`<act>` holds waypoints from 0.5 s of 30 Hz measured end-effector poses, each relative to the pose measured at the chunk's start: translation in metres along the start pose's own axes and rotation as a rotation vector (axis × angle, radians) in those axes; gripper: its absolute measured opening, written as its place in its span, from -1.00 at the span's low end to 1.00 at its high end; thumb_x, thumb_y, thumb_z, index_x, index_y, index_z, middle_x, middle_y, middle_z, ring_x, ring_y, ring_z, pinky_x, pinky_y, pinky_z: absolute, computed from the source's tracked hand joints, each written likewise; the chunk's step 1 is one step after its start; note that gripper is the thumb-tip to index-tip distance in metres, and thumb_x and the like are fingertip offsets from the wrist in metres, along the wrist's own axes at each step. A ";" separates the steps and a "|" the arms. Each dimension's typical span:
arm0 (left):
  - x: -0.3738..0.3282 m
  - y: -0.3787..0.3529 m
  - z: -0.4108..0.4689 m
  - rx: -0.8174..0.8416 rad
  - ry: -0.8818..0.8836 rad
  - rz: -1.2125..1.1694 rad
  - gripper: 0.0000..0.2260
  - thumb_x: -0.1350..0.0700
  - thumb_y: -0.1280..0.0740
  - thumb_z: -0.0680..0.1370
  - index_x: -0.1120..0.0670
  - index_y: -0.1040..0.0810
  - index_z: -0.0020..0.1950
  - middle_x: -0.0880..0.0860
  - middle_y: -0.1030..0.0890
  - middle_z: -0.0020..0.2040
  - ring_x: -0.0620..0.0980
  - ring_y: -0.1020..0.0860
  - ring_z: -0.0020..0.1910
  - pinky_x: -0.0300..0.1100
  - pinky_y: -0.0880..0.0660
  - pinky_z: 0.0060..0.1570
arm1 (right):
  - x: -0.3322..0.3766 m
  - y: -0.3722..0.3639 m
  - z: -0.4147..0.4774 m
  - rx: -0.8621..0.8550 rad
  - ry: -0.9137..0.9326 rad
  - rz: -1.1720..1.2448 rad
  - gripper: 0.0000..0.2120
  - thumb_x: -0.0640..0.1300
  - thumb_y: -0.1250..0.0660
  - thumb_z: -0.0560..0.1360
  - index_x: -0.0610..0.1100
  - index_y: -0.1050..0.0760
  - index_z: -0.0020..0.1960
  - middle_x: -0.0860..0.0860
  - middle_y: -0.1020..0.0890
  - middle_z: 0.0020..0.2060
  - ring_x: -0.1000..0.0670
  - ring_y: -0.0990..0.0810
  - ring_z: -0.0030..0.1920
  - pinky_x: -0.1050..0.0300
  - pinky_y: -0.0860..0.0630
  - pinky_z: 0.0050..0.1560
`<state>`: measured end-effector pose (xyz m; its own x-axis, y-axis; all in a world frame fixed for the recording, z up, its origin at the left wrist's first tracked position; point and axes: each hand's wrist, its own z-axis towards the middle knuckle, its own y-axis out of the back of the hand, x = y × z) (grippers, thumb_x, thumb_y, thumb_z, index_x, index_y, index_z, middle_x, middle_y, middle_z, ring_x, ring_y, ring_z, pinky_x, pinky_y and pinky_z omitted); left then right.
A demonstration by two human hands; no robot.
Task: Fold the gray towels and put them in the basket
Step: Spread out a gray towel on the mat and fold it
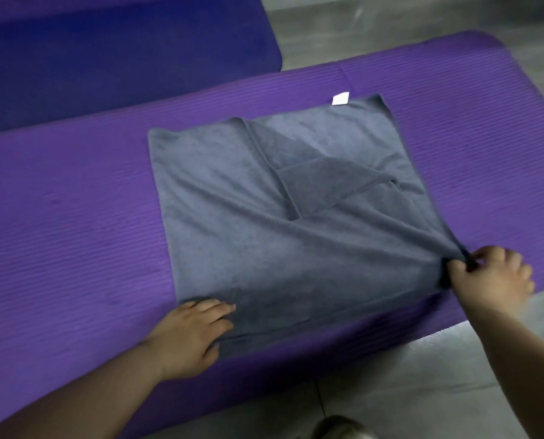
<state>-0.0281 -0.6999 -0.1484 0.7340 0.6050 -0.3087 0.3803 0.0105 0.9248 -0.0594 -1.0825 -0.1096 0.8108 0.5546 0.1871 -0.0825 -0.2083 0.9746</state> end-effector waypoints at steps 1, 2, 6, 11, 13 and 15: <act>0.001 0.002 0.002 -0.031 0.003 -0.013 -0.67 -0.05 -0.11 0.24 -0.06 -0.65 -0.24 -0.10 -0.68 -0.13 -0.16 -0.59 -0.12 -0.33 -0.43 -0.06 | 0.003 -0.004 -0.003 -0.048 0.121 0.022 -0.34 0.12 -0.08 0.26 -0.38 -0.47 0.09 -0.39 -0.47 0.12 -0.37 -0.38 0.19 -0.19 -0.29 0.19; 0.003 0.004 0.005 -0.050 0.020 -0.023 -0.69 -0.06 -0.13 0.24 -0.06 -0.62 -0.21 -0.09 -0.68 -0.15 -0.15 -0.51 -0.10 -0.31 -0.35 -0.04 | 0.009 -0.010 -0.003 -0.067 0.255 0.018 -0.31 0.14 -0.07 0.22 -0.39 -0.48 0.08 -0.40 -0.48 0.11 -0.41 -0.42 0.15 -0.23 -0.32 0.17; 0.002 -0.003 0.019 -0.099 0.105 -0.016 -0.69 -0.14 -0.15 0.25 -0.07 -0.36 -0.07 -0.05 -0.62 -0.20 -0.12 -0.35 -0.11 -0.28 -0.26 -0.06 | 0.081 -0.040 0.010 -0.009 0.785 -0.141 -0.50 0.06 -0.18 0.26 -0.26 -0.53 0.03 -0.32 -0.59 0.02 -0.37 -0.59 -0.03 -0.25 -0.51 0.00; -0.010 0.003 0.049 -0.174 0.272 -0.134 -0.62 -0.23 0.05 0.55 -0.06 -0.39 0.12 0.05 -0.65 0.05 -0.08 -0.38 0.09 -0.33 -0.02 0.35 | 0.164 -0.071 0.021 0.065 1.214 -0.219 -0.66 -0.03 -0.13 0.27 -0.11 -0.66 -0.22 -0.08 -0.70 -0.23 -0.12 -0.68 -0.20 0.09 -0.55 -0.05; -0.005 0.005 0.067 -0.188 0.356 -0.112 -0.63 -0.15 -0.07 0.49 -0.01 -0.36 0.20 0.13 -0.61 0.14 -0.04 -0.35 0.17 -0.31 0.07 0.38 | 0.179 -0.068 0.033 0.065 0.969 -0.039 -0.67 -0.10 -0.11 0.46 -0.19 -0.60 -0.01 -0.20 -0.67 -0.09 -0.21 -0.63 -0.06 0.01 -0.41 0.04; 0.004 0.007 0.083 -0.168 0.437 -0.098 -0.53 -0.12 -0.11 0.39 0.02 -0.32 0.26 0.16 -0.58 0.19 -0.01 -0.32 0.21 -0.25 0.07 0.37 | 0.191 -0.062 0.061 0.070 0.569 0.231 -0.70 -0.14 -0.08 0.57 -0.28 -0.47 0.16 -0.29 -0.58 0.07 -0.24 -0.55 0.06 -0.03 -0.34 0.07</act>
<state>0.0245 -0.7633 -0.1621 0.3805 0.8723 -0.3071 0.3130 0.1910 0.9304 0.1357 -1.0132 -0.1419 0.3383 0.8281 0.4470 -0.1652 -0.4153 0.8945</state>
